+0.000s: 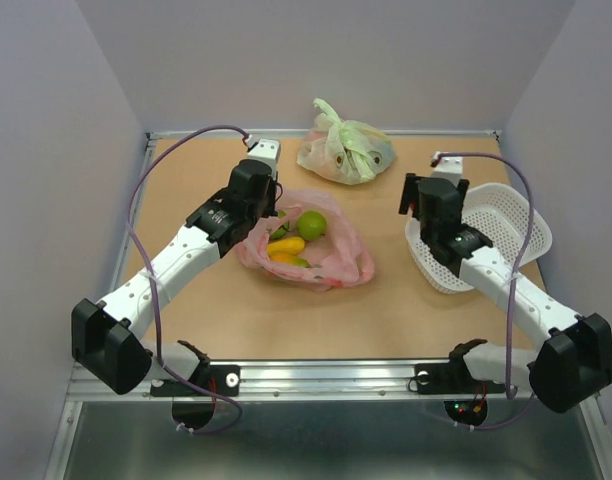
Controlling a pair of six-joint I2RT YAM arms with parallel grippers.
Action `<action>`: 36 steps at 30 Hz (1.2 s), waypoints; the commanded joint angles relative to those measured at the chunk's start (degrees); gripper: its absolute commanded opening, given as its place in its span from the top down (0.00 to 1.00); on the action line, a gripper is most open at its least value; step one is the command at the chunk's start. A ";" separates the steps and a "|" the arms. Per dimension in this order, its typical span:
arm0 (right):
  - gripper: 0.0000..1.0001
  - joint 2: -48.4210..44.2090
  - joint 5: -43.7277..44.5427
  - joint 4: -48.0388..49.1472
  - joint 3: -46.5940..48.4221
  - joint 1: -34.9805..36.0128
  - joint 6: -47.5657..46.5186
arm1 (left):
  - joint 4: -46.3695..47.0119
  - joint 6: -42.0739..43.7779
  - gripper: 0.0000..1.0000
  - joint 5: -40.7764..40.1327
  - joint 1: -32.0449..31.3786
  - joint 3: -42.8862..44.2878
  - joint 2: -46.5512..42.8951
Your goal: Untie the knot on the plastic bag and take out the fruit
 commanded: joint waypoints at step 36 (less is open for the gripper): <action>0.39 -4.50 -29.35 6.47 -4.69 14.14 4.68 | 3.50 0.92 1.00 3.26 0.12 -5.88 -5.21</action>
